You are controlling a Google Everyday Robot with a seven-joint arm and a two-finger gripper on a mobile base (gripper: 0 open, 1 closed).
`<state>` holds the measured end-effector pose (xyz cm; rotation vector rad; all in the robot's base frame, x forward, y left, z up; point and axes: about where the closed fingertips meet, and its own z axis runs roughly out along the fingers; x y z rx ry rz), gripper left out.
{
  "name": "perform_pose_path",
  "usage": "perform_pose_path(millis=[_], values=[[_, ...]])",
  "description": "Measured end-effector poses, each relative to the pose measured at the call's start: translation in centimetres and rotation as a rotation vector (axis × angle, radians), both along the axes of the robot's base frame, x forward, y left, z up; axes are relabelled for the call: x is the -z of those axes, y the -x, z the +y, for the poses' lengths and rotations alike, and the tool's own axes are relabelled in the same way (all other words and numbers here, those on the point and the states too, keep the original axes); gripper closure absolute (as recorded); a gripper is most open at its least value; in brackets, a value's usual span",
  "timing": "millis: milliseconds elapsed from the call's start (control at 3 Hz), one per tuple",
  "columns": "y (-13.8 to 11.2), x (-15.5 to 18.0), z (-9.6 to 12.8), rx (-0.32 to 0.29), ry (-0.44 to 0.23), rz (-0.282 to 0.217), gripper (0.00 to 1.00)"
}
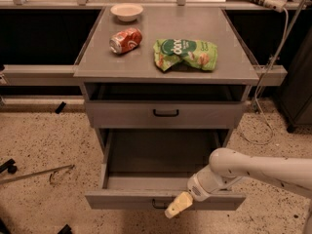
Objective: Open middle drawer
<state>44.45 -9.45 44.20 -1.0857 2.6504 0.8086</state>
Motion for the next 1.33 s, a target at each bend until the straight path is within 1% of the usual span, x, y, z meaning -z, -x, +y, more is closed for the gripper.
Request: perform_pose_path(millis=[333,667,1000,1333], values=[[2.2,-0.6,-0.3,0.005,-0.004,0.033,0.00],[2.2,-0.6,-0.3,0.005,-0.004,0.034,0.00],[3.4,-0.3,0.2,-0.010,-0.016,0.059,0.00],[3.4,-0.4,0.2,-0.010,-0.016,0.059,0.00]])
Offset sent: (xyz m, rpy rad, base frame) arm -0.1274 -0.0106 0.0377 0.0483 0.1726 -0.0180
